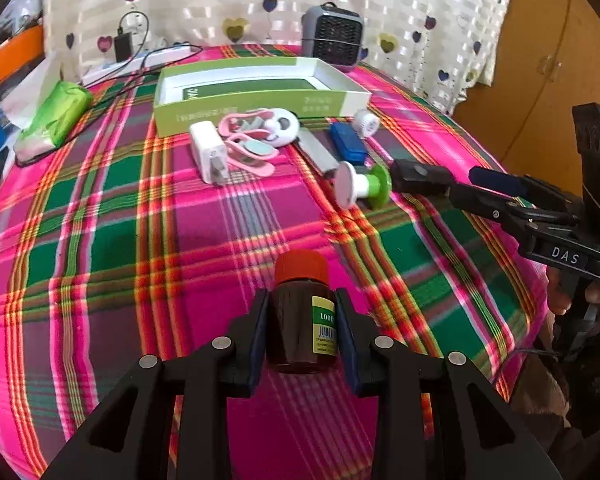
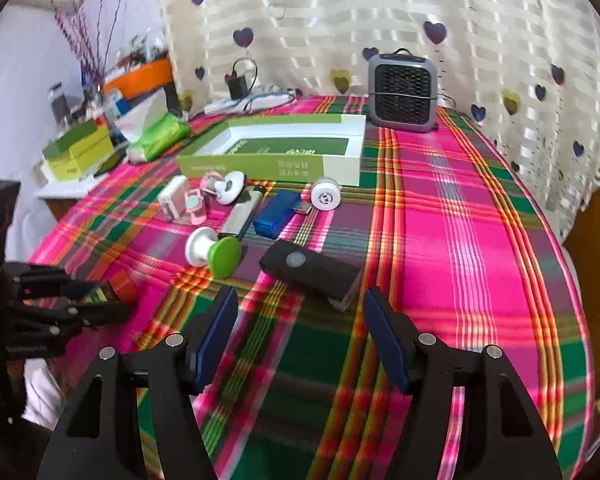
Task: Organize rigid objects
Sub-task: 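Hold the bottle in the left tool while the right tool grasps the black device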
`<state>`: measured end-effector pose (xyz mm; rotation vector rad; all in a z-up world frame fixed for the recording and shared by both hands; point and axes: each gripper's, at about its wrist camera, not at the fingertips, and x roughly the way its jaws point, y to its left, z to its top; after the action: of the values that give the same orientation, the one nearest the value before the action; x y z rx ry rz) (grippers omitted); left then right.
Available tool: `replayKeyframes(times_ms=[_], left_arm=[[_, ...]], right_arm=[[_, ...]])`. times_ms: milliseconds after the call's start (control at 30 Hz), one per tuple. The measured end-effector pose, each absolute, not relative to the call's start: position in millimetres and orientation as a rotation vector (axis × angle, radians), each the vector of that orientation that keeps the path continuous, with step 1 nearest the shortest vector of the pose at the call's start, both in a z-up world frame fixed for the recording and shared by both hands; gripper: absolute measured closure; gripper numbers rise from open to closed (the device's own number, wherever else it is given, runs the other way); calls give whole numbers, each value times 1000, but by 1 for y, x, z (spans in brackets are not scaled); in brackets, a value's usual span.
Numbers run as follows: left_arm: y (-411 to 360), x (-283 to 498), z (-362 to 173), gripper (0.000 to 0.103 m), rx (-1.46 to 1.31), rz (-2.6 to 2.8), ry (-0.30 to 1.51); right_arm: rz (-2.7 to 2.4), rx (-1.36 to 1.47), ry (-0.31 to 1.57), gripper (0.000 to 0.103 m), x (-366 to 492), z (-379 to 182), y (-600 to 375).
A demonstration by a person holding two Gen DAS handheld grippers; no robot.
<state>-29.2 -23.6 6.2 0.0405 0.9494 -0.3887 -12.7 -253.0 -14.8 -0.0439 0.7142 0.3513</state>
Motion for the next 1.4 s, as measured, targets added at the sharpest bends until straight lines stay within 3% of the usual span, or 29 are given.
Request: replayKeyframes(times_ms=[700,1167,1400], left_arm=[[-18,-8,5,73,32,-360,948],[-18,-4,5,73,38,-356,942],[-18,-4,4,73,41,-354,933]], right_arm=[[590,-113,777,38,12,-15,-241],[465,-132,831,38,35,-32,-236],[423,-171,823,57,32,-32,-233]])
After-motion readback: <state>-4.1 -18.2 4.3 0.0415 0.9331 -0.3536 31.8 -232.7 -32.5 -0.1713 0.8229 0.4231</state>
